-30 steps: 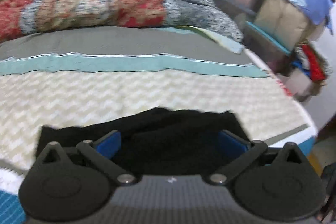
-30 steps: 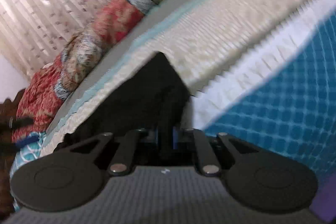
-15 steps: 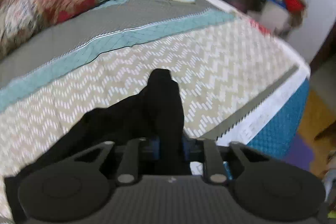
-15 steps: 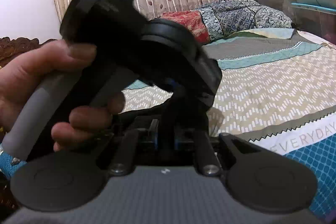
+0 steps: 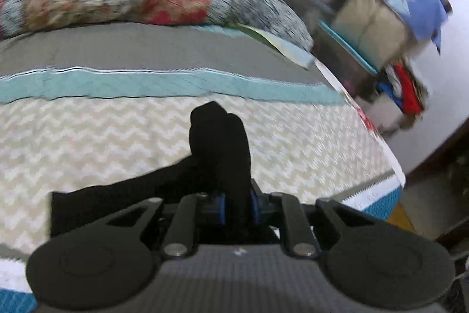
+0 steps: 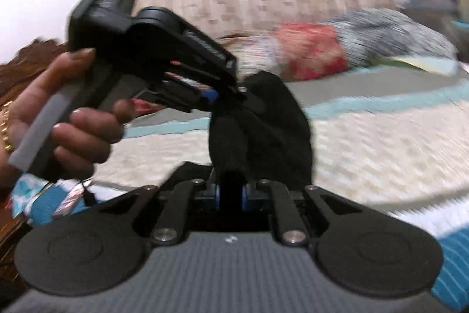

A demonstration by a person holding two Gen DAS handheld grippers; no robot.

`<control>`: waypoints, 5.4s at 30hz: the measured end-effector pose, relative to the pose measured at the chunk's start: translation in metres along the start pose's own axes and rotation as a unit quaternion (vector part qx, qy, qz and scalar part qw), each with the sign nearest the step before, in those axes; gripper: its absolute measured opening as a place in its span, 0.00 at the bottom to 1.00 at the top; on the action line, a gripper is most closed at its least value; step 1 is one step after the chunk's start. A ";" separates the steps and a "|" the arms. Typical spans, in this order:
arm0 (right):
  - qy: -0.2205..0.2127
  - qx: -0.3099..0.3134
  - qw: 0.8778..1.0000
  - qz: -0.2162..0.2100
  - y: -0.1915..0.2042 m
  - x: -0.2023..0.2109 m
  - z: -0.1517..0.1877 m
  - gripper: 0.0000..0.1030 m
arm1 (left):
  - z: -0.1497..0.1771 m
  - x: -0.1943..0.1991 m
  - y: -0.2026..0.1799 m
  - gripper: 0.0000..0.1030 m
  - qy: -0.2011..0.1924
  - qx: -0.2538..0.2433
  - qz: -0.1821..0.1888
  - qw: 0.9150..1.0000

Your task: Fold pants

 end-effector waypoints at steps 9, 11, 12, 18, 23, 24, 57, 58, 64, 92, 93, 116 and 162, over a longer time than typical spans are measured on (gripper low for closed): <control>0.075 0.076 0.990 -0.096 0.081 -0.074 0.023 0.15 | 0.038 0.035 0.120 0.14 -0.012 0.076 -0.096 0.992; 0.107 0.091 0.985 -0.102 0.094 -0.089 0.040 0.16 | 0.057 0.020 0.146 0.22 0.005 0.091 -0.128 0.988; 0.130 0.100 0.981 -0.101 0.096 -0.100 0.052 0.20 | 0.068 0.012 0.157 0.26 0.018 0.102 -0.143 0.984; 0.151 0.113 0.973 -0.132 0.098 -0.097 0.058 0.46 | 0.090 0.011 0.179 0.62 0.010 0.146 -0.155 0.977; 0.090 0.019 0.985 -0.147 0.073 -0.051 0.020 0.46 | 0.087 0.049 0.165 0.67 -0.039 0.151 -0.126 0.980; 0.079 0.012 0.988 -0.133 0.063 -0.047 0.014 0.37 | 0.089 0.054 0.159 0.67 -0.047 0.148 -0.117 0.981; 0.148 -0.234 0.958 -0.074 -0.035 -0.097 0.055 0.81 | 0.115 -0.014 0.165 0.94 -0.002 0.220 0.008 0.975; 0.165 -0.245 0.952 -0.084 -0.032 -0.105 0.063 0.79 | 0.115 -0.016 0.158 0.83 -0.001 0.206 0.009 0.978; 0.173 -0.209 0.958 -0.088 -0.019 -0.098 0.047 0.50 | 0.094 -0.013 0.140 0.45 -0.006 0.171 0.007 0.985; 0.102 -0.146 0.979 0.101 -0.141 -0.204 -0.015 0.77 | -0.012 -0.131 0.146 0.75 -0.044 0.045 -0.208 0.976; 0.094 -0.158 0.978 0.103 -0.141 -0.188 -0.014 0.77 | -0.009 -0.123 0.143 0.75 -0.048 0.045 -0.206 0.976; 0.144 -0.175 0.967 0.117 -0.030 -0.012 0.069 0.90 | 0.145 0.019 0.053 1.00 -0.018 -0.019 -0.274 0.961; 0.157 -0.183 0.962 0.126 -0.013 -0.004 0.086 1.00 | 0.202 0.017 0.068 1.00 0.035 -0.029 -0.308 0.950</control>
Point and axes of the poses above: each gripper's, at about its wrist camera, not at the fingertips, and x roughly against the way its jaws point, y to its left, z to its underside, the point moved 9 cm from there along -x, roughly the way its jaws point, and after that the axes turned 6 degrees about -y, right-handed, at the moved point
